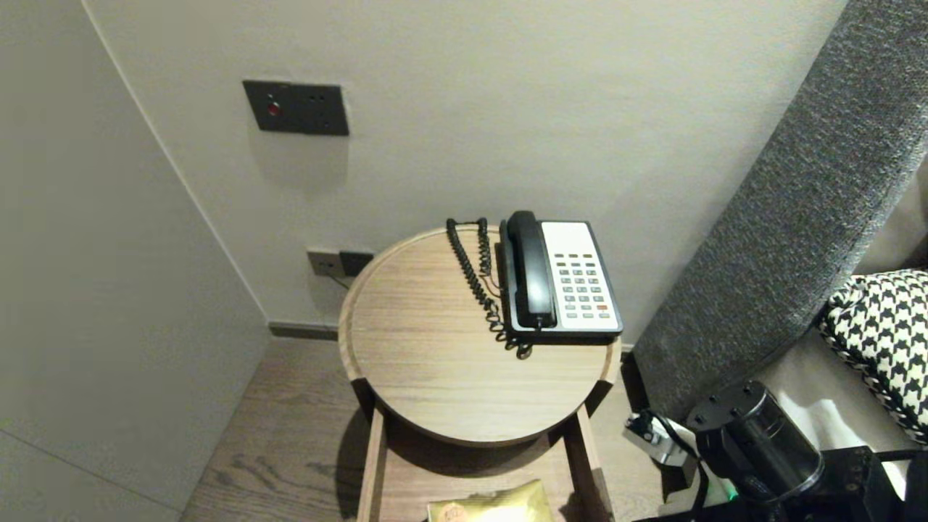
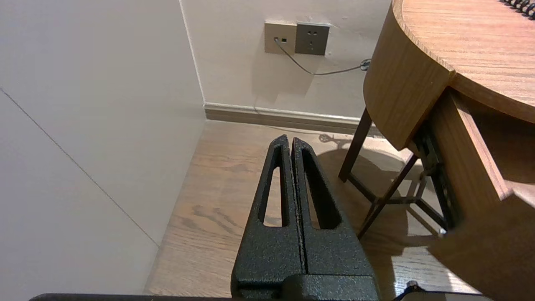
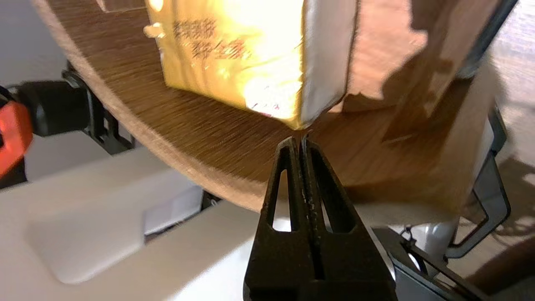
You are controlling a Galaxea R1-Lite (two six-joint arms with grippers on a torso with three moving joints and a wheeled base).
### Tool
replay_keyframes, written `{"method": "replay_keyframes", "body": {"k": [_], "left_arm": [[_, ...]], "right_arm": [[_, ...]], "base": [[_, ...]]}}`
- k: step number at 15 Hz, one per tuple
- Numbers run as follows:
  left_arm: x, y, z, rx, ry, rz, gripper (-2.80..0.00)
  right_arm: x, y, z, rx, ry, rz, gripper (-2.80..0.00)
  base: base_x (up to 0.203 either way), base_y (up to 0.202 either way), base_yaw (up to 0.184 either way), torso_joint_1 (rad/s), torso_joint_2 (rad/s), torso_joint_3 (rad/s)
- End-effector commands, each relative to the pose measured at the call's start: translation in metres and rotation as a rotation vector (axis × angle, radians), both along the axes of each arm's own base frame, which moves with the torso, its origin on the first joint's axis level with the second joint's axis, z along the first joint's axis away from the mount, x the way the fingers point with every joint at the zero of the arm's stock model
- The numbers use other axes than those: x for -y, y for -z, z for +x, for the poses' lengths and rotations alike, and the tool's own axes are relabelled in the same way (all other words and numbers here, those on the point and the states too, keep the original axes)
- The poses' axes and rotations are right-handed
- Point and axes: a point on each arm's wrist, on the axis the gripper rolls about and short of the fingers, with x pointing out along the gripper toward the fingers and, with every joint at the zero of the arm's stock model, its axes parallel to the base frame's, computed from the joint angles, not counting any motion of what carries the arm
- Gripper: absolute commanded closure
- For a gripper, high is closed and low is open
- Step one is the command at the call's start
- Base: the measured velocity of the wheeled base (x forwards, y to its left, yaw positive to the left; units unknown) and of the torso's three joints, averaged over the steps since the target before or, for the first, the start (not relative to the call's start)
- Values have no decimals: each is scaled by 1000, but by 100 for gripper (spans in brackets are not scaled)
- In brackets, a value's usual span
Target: Open the nightstand drawer
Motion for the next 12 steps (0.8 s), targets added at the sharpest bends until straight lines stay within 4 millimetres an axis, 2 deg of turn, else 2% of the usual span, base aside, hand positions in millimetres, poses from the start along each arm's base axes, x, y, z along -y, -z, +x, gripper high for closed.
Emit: {"method": "replay_keyframes", "body": {"k": [1, 12], "left_arm": [[0, 0, 0, 1, -1, 0, 0], [0, 0, 0, 1, -1, 0, 0]], "right_arm": [[2, 6, -8, -9, -16, -4, 0], [7, 7, -24, -5, -54, 6, 0]], "base": [[0, 0, 0, 0, 0, 0], [0, 0, 0, 0, 0, 0]]}}
